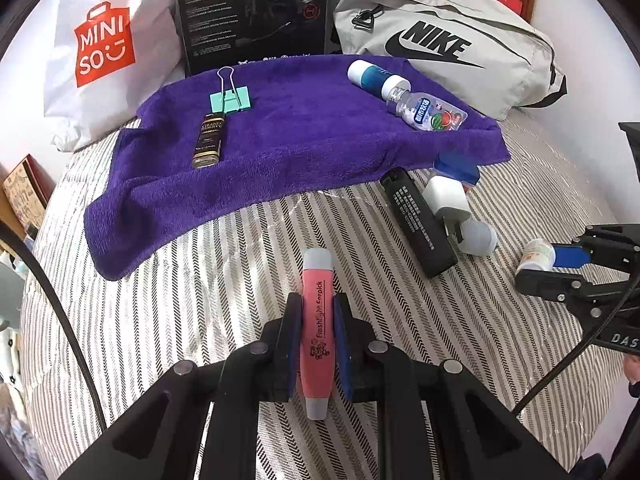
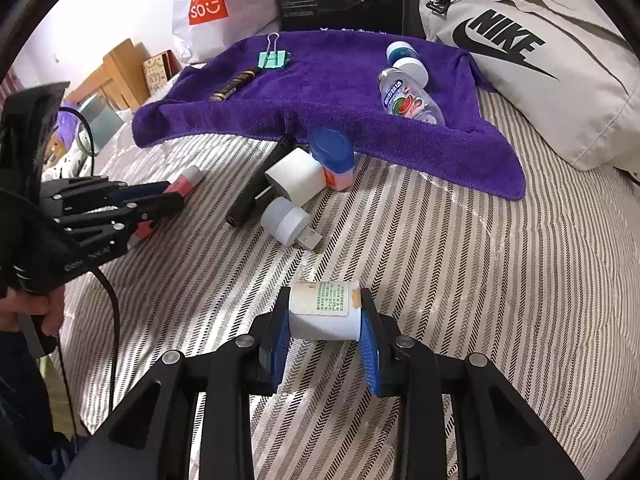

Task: Organize rigid objects
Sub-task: 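Carry the highlighter onto the towel with the left tool while the right tool sets the white bottle there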

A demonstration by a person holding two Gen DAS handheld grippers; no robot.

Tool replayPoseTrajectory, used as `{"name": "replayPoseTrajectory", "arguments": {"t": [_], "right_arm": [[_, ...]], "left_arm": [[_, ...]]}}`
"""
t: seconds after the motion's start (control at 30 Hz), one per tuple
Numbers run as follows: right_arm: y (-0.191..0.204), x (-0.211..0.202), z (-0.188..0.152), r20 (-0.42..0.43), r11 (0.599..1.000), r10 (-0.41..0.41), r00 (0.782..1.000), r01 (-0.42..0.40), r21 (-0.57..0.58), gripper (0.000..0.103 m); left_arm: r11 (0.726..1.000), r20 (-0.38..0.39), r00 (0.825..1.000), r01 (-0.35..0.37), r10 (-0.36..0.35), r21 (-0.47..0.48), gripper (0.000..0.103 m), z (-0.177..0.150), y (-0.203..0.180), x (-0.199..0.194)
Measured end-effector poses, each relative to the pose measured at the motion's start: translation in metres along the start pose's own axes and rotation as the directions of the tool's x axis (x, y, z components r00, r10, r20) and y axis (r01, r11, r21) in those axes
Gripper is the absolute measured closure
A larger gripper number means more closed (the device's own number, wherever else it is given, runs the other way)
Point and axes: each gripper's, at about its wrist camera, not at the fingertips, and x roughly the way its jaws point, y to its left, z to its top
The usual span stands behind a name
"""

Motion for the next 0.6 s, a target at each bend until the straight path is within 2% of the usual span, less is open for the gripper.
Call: {"name": "replayPoseTrajectory", "arguments": {"t": [0.3,0.37,0.6], "right_arm": [[-0.006,-0.016,0.016,0.036,1.000,0.016,0.999,-0.016,0.006,0.072],[-0.001,-0.014,0.021,0.034,0.999,0.047,0.998,-0.046,-0.007,0.072],[0.010,-0.013,0.035,0.036,0.996,0.081,0.996,-0.080,-0.037,0.072]], "left_arm": [[1.000,0.033,0.999,0.015,-0.015,-0.016,0.088,0.008,0.010,-0.020],[1.000,0.033,0.999,0.015,-0.014,-0.021,0.088,0.011,0.014,-0.023],[0.999,0.045,0.999,0.002,0.000,-0.049,0.087,0.020,0.030,-0.028]]}}
